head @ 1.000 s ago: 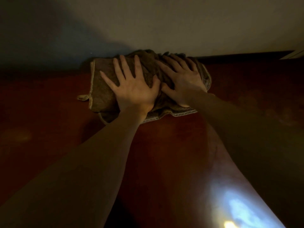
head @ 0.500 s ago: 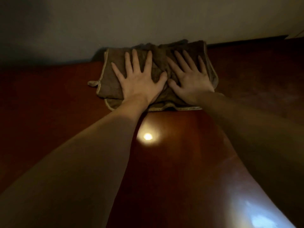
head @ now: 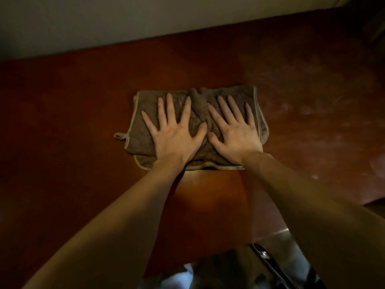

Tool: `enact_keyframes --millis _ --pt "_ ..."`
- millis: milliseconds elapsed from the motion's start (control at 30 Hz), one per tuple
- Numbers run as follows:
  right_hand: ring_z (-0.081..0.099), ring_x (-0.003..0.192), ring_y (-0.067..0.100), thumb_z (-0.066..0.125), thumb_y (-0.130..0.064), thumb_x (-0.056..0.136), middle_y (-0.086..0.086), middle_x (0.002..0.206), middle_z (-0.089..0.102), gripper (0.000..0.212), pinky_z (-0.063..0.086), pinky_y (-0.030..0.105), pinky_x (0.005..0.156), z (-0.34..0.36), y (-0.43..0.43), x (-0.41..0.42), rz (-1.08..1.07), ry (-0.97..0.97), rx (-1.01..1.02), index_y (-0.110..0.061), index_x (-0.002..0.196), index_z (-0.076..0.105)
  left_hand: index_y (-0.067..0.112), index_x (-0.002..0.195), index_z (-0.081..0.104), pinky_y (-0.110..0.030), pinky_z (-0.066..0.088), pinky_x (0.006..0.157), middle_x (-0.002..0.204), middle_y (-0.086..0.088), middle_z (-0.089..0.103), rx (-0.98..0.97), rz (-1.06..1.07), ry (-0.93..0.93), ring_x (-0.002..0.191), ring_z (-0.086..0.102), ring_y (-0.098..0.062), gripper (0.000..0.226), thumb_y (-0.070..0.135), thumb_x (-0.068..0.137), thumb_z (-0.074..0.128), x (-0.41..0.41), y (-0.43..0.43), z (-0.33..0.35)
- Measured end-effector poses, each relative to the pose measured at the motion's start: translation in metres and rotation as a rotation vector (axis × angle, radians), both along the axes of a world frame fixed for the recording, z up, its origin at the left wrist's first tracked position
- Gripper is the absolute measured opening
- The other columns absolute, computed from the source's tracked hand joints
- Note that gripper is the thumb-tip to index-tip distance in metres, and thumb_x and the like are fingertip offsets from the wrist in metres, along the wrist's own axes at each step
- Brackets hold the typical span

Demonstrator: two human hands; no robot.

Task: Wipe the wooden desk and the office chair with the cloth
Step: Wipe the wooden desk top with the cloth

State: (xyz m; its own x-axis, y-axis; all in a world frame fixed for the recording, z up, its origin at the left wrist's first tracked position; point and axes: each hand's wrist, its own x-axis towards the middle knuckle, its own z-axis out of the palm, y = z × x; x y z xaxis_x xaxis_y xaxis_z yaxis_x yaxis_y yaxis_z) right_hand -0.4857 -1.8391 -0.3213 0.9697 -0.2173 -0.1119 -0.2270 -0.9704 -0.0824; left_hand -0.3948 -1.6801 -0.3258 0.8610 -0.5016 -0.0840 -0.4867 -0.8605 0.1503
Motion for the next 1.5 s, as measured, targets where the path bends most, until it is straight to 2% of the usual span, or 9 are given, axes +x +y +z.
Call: enact_keyframes --millis 367,667,867,1000,1267,1500 --pt "-0.013 0.159 0.020 0.021 -0.066 0.100 -0.002 0.173 -0.007 0.073 -0.005 0.057 0.126 -0.002 0.032 -0.154 -0.056 -0.001 0.054 -0.039 0.164 -0.002 0.040 0.162 -0.005 -0.071 -0.010 0.117 0.172 -0.008 -0.013 0.016 -0.014 0.022 0.157 -0.015 -0.032 0.084 0.081 0.091 0.007 -0.148 0.030 -0.002" --pt "-0.018 0.158 0.020 0.017 -0.069 0.096 -0.003 0.172 -0.013 0.076 -0.011 0.059 0.125 0.000 0.032 -0.229 -0.103 0.047 0.080 -0.042 0.162 -0.010 0.038 0.163 -0.007 -0.072 -0.009 0.117 0.171 -0.009 -0.015 0.040 -0.024 0.042 0.157 -0.016 -0.033 0.087 0.082 0.089 0.007 -0.216 0.031 -0.001" --pt "-0.017 0.158 0.024 0.017 -0.075 0.096 -0.002 0.173 -0.012 0.078 -0.008 0.064 0.123 0.001 0.022 -0.218 -0.058 0.078 0.072 -0.043 0.162 -0.011 0.035 0.164 0.005 -0.073 -0.004 0.117 0.172 -0.011 -0.002 0.002 -0.006 0.014 0.158 -0.004 -0.034 0.088 0.080 0.089 0.017 -0.212 0.026 -0.002" --pt "-0.015 0.158 0.025 0.014 -0.078 0.096 -0.002 0.173 -0.009 0.077 -0.004 0.067 0.122 0.001 0.001 -0.201 -0.009 0.078 0.045 -0.045 0.162 -0.009 0.035 0.164 0.000 -0.073 -0.004 0.117 0.172 -0.009 -0.007 0.015 -0.022 0.017 0.158 -0.008 -0.033 0.088 0.080 0.089 0.014 -0.194 0.011 -0.001" --pt "-0.015 0.158 0.024 0.015 -0.071 0.096 -0.001 0.173 -0.008 0.075 -0.005 0.066 0.123 0.001 -0.039 -0.125 0.008 0.062 0.034 -0.042 0.163 -0.005 0.033 0.164 0.005 -0.073 -0.001 0.117 0.172 -0.010 -0.002 -0.003 0.041 -0.025 0.158 -0.005 -0.034 0.086 0.074 0.090 0.017 -0.131 -0.044 -0.004" --pt "-0.008 0.159 0.023 0.016 -0.064 0.099 0.001 0.174 0.002 0.072 -0.001 0.063 0.125 -0.003 -0.080 -0.059 0.047 0.006 0.026 -0.034 0.164 0.006 0.029 0.165 0.008 -0.074 -0.001 0.117 0.172 -0.012 0.001 -0.015 0.027 -0.052 0.158 -0.003 -0.035 0.082 0.067 0.093 0.013 -0.067 -0.089 -0.005"
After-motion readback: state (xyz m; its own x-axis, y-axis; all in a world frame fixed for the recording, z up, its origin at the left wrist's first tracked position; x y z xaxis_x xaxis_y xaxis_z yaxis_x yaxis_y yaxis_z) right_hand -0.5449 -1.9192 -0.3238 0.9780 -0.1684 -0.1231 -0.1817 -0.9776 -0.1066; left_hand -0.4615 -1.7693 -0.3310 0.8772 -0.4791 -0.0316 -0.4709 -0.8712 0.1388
